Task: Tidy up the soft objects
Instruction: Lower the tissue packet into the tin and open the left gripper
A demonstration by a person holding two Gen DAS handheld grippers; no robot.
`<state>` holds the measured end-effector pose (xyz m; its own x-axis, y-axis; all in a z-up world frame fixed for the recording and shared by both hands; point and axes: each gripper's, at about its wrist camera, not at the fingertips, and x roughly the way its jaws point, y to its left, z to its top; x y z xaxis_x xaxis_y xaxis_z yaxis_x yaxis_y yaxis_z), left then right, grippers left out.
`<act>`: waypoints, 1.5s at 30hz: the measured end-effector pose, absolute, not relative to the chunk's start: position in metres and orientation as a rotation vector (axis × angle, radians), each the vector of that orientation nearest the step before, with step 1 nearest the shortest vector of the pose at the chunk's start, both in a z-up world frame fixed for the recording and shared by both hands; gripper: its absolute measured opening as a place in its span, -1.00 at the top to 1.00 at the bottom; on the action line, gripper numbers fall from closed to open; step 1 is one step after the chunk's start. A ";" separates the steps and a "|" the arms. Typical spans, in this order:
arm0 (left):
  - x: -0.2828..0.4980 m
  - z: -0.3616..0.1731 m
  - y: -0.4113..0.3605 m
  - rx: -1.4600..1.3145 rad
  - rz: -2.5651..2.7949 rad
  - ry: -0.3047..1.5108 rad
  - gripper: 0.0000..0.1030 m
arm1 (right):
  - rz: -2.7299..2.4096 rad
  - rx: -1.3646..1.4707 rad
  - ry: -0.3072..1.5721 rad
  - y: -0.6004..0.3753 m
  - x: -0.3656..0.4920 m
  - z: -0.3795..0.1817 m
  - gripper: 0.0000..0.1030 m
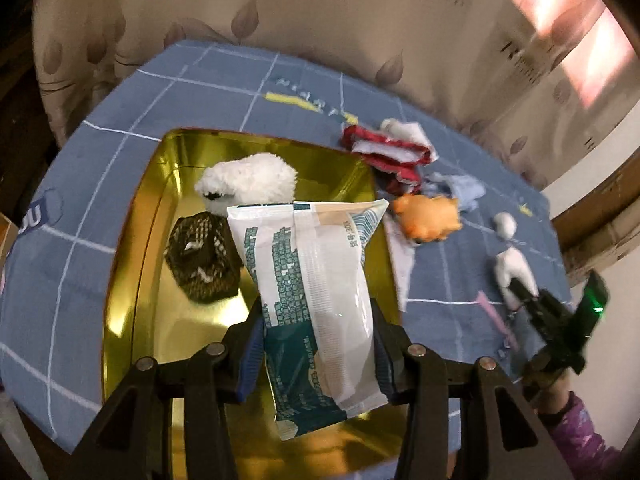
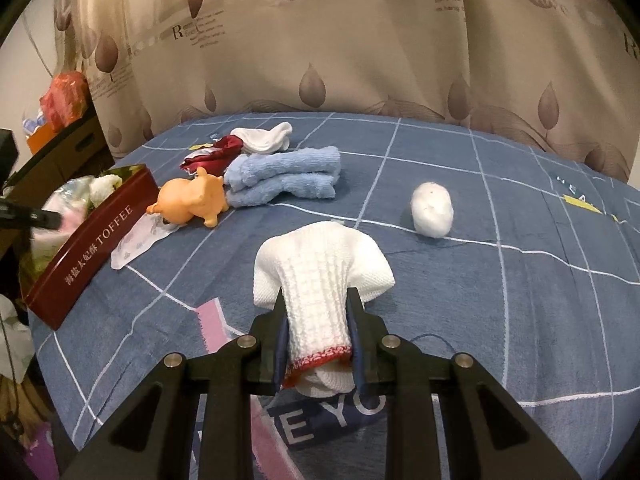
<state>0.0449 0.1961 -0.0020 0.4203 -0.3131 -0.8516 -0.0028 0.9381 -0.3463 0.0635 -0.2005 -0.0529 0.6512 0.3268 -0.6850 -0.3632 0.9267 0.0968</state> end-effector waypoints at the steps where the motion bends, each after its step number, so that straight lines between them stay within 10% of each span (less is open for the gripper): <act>1: 0.051 -0.007 0.196 -0.306 -0.200 1.140 0.09 | 0.392 -0.050 0.768 -0.201 0.064 -0.053 0.55; 22: 0.111 -0.025 0.188 -0.155 -0.083 1.124 -0.05 | 0.390 -0.039 0.790 -0.200 0.067 -0.057 0.55; 45: -0.074 0.016 0.196 -0.607 0.152 0.883 -0.16 | 0.432 -0.001 0.821 -0.198 0.066 -0.056 0.55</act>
<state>-0.0742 0.1960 0.0161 0.6361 -0.1189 -0.7624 -0.3670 0.8225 -0.4345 0.0658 -0.1980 -0.0557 0.5996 0.3725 -0.7083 -0.3733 0.9131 0.1642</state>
